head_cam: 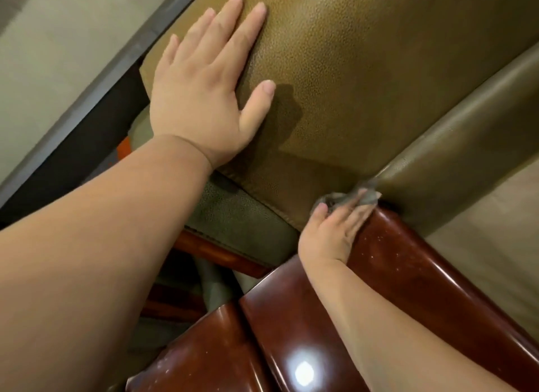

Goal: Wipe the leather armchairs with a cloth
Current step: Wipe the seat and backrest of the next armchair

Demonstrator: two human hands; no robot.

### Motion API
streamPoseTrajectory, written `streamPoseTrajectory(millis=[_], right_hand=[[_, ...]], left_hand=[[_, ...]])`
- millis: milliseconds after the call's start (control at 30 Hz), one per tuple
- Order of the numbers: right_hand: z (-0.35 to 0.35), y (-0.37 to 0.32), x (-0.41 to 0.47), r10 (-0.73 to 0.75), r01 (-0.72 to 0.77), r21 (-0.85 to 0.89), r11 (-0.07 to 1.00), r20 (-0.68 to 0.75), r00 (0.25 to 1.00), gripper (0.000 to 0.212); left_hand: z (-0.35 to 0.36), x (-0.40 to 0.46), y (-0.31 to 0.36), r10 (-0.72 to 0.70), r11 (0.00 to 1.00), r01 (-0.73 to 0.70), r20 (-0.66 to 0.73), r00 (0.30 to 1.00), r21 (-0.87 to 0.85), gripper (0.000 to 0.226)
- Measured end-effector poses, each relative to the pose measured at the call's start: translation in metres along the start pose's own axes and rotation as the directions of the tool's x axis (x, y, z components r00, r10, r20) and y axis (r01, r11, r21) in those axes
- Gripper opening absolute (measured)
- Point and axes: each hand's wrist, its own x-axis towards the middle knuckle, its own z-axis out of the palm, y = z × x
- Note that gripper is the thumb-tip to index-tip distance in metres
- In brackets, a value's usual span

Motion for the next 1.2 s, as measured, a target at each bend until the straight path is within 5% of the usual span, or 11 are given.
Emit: streamPoseTrajectory(millis=[100,167,267,367,433,633,867,933,1000,1100,1200], right_hand=[[0.01,-0.017,-0.007,0.106,-0.109,0.147,0.983,0.026,0.994,0.089],[0.014,-0.044,-0.023,-0.02,0.002,0.21,0.978,0.081,0.997,0.092],[0.016,-0.025,-0.043,-0.188,0.18,0.055,0.982,0.188,0.964,0.092],[0.002,0.025,-0.027,-0.115,0.154,-0.208,0.966,0.187,0.976,0.092],[-0.013,0.035,-0.007,-0.064,0.105,-0.214,0.971,0.193,0.979,0.089],[-0.063,-0.021,0.127,-0.191,0.175,-0.124,0.977,-0.13,0.973,0.079],[-0.08,0.054,0.075,-0.36,0.4,-0.474,0.784,0.177,0.916,0.08],[-0.09,0.047,0.101,-0.378,0.409,-0.493,0.768,0.168,0.911,0.078],[-0.109,0.027,0.151,-0.279,0.268,-0.494,0.827,0.052,0.959,0.072],[-0.136,0.01,0.208,-0.156,0.112,-0.437,0.893,-0.065,0.986,0.061],[-0.129,0.023,0.187,-0.312,0.276,-0.453,0.848,-0.006,0.95,0.062]], left_hand=[[0.001,-0.001,0.001,-0.028,0.998,0.03,-0.024,0.999,0.049,0.077],[0.003,-0.001,0.002,-0.051,0.995,0.054,-0.042,0.998,0.084,0.077],[0.007,-0.003,0.003,-0.063,0.993,0.066,-0.039,0.997,0.1,0.077],[0.007,-0.006,0.007,-0.079,0.99,0.082,-0.025,0.997,0.111,0.077],[0.007,-0.005,0.009,-0.077,0.991,0.078,-0.019,0.997,0.104,0.077],[0.009,-0.003,0.003,-0.071,0.99,0.076,-0.049,0.996,0.116,0.076],[0.004,-0.008,0.045,-0.277,0.955,0.273,0.016,0.961,0.12,0.086],[0.008,0.013,0.081,-0.197,0.964,0.185,0.047,0.979,0.19,0.09],[0.015,0.036,0.109,-0.063,0.969,0.044,0.07,0.996,0.244,0.084],[0.032,0.054,0.117,-0.052,0.952,0.042,0.024,0.998,0.304,0.08],[0.052,0.051,0.113,-0.044,0.934,0.07,-0.082,0.996,0.35,0.077]])
